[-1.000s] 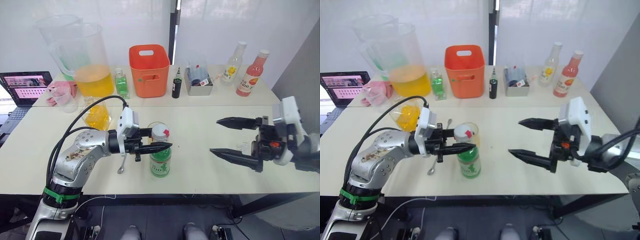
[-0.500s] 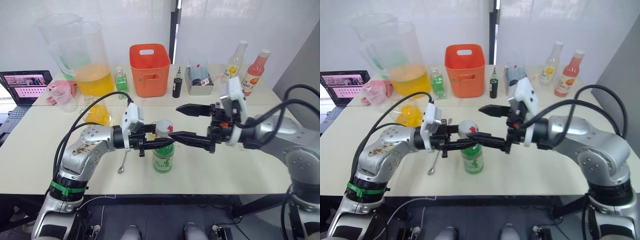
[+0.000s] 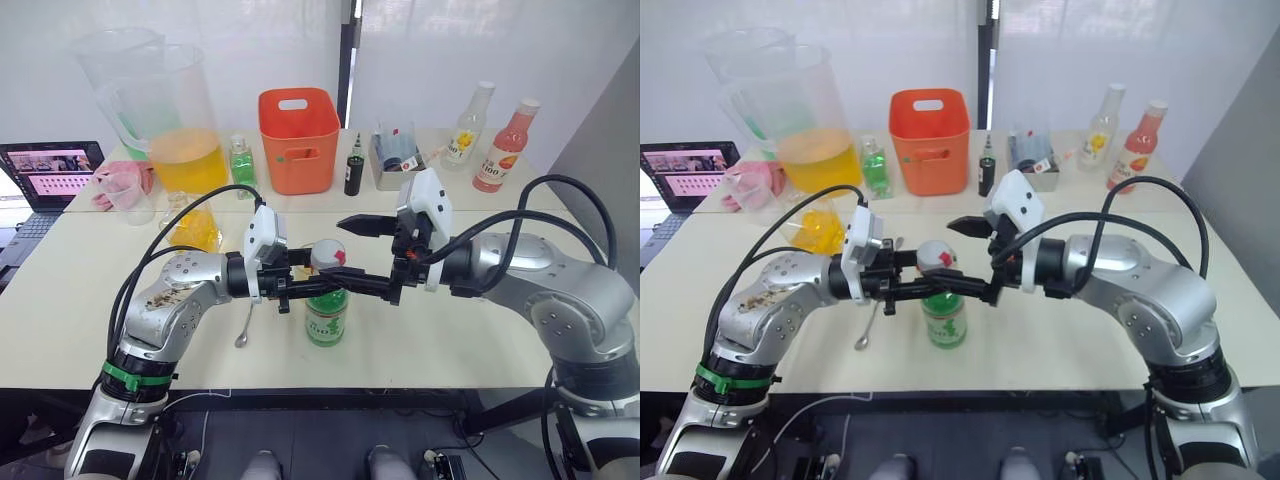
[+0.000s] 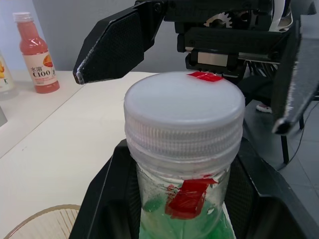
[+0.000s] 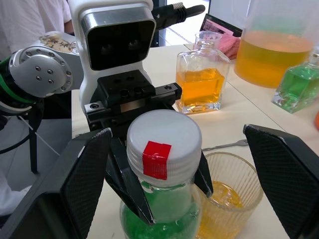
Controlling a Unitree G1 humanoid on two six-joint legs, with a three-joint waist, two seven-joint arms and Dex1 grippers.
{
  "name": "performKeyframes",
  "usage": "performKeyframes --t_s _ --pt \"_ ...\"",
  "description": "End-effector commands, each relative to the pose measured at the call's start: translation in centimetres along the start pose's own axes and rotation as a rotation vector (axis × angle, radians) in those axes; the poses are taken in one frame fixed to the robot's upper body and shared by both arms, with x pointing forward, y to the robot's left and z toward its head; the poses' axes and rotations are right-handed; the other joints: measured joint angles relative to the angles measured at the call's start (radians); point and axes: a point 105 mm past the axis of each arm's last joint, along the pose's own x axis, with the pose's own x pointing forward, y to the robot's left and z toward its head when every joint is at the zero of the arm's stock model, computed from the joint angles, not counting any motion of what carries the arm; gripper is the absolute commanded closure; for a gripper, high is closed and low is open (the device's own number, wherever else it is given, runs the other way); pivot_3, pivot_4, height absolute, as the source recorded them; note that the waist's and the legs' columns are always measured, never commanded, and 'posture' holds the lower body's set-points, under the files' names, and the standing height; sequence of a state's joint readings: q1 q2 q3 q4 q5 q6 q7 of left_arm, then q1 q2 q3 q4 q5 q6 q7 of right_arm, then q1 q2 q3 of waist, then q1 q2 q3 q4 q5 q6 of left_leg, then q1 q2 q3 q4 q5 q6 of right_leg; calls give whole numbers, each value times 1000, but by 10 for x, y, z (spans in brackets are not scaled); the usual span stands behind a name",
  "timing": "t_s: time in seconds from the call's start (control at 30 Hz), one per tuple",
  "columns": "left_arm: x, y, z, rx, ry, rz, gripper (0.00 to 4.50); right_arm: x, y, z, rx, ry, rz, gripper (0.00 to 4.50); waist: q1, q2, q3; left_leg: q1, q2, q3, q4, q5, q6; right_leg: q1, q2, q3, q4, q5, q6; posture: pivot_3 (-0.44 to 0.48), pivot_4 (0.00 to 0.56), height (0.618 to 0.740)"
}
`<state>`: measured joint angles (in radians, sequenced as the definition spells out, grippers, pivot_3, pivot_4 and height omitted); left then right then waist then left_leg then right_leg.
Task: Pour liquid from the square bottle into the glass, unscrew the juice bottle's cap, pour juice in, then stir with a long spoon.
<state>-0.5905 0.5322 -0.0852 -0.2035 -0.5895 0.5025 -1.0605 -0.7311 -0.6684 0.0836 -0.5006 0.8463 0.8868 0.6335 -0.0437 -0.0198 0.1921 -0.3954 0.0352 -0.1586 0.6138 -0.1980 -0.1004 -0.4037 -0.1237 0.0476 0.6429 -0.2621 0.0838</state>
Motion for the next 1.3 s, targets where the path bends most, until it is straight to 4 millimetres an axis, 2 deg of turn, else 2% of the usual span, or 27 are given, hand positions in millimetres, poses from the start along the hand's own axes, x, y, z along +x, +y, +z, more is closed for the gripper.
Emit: performKeyframes --t_s 0.03,0.27,0.53,0.73,0.9,1.03,1.13,1.3 --pt "0 -2 -6 -20 12 -3 2883 0 3 6 -13 -22 6 552 0 0 0 0 0 0 0 0 0 0 0 0 0 0 0 0 150 740" --pt "1 -3 -5 -17 7 -5 2883 3 6 2 8 -25 13 2813 0 0 0 0 0 0 0 0 0 0 0 0 0 0 0 0 150 740" --pt "-3 -6 2 -5 3 -19 2883 5 12 -1 1 -12 108 2841 0 0 0 1 0 0 0 0 0 0 0 0 1 0 0 0 150 740" --pt "-10 -8 7 -41 4 -26 2883 6 17 -3 -65 37 347 2841 -5 0 0 1 0 0 -1 0 0 0 0 0 1 0 0 0 150 740" --pt "-10 -14 7 -44 10 -24 2883 7 22 0 -186 35 608 2841 -7 0 0 1 0 0 -2 0 0 0 0 0 -1 0 0 0 150 740" --pt "-14 -18 6 -47 28 -13 2883 13 14 -9 -231 65 780 2841 -11 0 0 1 0 0 -2 0 0 0 0 0 -1 0 0 0 150 740" --pt "-15 -19 5 -46 30 4 2883 22 9 -11 -225 64 821 2841 -24 0 0 2 0 0 -1 0 0 0 0 0 0 0 0 0 150 740" --pt "-16 -18 5 -51 26 29 2883 32 -4 -14 -226 68 790 2841 -29 0 0 2 0 0 -2 0 0 0 0 0 0 0 0 0 150 740"
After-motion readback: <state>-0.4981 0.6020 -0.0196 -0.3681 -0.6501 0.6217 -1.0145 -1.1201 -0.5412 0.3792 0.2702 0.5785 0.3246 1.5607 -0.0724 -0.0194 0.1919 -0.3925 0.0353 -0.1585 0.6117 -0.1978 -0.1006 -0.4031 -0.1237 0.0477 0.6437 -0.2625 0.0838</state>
